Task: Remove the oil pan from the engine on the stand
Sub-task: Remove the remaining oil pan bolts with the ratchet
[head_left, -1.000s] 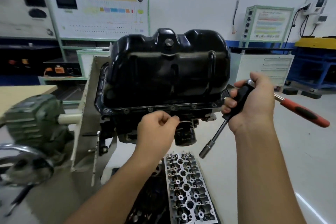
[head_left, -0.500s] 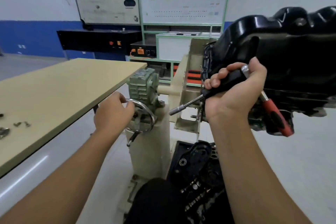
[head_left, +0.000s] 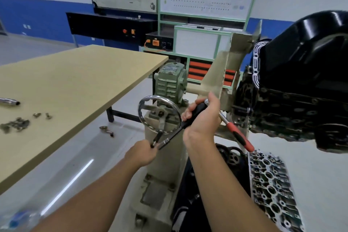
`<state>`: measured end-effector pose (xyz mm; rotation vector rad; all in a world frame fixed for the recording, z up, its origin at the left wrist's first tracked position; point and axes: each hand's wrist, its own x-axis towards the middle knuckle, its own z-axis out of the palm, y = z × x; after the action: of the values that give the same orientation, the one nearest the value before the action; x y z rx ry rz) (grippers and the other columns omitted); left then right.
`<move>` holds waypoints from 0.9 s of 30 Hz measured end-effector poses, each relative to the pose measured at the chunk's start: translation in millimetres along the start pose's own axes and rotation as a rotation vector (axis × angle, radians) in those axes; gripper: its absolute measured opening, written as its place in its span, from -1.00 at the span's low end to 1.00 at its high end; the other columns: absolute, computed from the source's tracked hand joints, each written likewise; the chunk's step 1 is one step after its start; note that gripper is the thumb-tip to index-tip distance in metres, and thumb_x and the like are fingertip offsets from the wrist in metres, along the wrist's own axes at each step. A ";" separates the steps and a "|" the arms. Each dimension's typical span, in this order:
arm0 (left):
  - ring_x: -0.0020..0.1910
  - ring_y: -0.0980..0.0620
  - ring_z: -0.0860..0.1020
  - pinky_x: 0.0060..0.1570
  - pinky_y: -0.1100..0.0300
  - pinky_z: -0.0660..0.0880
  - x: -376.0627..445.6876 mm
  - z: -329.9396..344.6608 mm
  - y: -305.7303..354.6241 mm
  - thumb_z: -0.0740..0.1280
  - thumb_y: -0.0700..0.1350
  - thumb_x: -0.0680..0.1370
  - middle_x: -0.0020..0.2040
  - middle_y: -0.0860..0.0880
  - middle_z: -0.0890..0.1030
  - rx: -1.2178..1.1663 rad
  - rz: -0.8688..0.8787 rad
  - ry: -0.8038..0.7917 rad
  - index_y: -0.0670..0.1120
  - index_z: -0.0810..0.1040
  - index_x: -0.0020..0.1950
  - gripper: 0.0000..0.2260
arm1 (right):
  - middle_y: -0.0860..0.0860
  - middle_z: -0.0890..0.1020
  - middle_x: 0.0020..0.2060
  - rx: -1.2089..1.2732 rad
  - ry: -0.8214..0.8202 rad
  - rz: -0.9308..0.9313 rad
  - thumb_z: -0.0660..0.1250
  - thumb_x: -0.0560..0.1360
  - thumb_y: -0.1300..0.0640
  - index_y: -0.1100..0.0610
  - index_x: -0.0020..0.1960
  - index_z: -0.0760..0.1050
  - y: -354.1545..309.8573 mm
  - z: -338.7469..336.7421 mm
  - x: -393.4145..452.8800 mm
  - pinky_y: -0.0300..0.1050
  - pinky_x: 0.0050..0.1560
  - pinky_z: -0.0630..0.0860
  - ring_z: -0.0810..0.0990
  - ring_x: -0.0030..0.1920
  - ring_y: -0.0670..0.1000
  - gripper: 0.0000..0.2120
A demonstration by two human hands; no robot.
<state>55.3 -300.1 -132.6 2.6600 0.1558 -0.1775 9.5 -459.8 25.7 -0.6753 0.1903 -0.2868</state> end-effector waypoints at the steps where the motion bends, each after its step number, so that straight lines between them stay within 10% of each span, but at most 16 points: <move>1: -0.17 -0.08 0.60 -0.26 0.11 0.49 3.9 4.8 -0.2 0.17 0.28 0.65 -0.16 -0.06 0.63 -0.018 0.000 0.030 -0.06 0.60 -0.06 -0.55 | 0.05 0.41 -0.44 0.001 0.017 0.002 0.30 0.59 -0.03 0.09 -0.27 0.40 5.6 -1.0 1.1 -0.16 -0.45 0.22 0.27 -0.51 0.02 -0.69; 14: -0.19 -0.19 0.58 -0.15 0.04 0.49 4.1 23.4 58.3 0.15 0.00 0.67 -0.23 -0.20 0.62 -0.314 0.105 0.069 -0.18 0.56 -0.22 -0.61 | 0.07 0.44 -0.45 -0.069 0.054 -0.035 0.35 0.47 -0.09 0.09 -0.30 0.41 7.7 -27.4 -6.6 -0.13 -0.44 0.22 0.29 -0.52 0.03 -0.69; 18: -0.44 0.00 0.38 -0.37 0.13 0.25 -4.7 -13.6 82.5 0.20 0.01 0.67 -0.49 0.07 0.41 -0.643 0.111 0.111 -0.07 0.47 -0.39 -0.57 | 0.05 0.44 -0.44 -0.070 0.076 -0.039 0.32 0.58 -0.05 0.09 -0.27 0.40 -17.6 -26.2 -9.2 -0.14 -0.44 0.22 0.29 -0.51 0.02 -0.67; 27: -0.53 0.08 0.21 -0.49 0.23 0.12 -11.7 -3.3 79.5 0.14 0.11 0.67 -0.41 0.03 0.33 -0.947 0.014 -0.083 0.01 0.38 -0.20 -0.71 | 0.05 0.44 -0.44 -0.069 0.092 0.005 0.33 0.58 -0.06 0.08 -0.27 0.40 -12.2 -28.3 -13.0 -0.14 -0.44 0.23 0.29 -0.49 0.02 -0.67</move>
<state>55.3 -369.8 -92.5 1.7084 0.1448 -0.1564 -12.7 -481.3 12.9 -0.7303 0.2907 -0.3074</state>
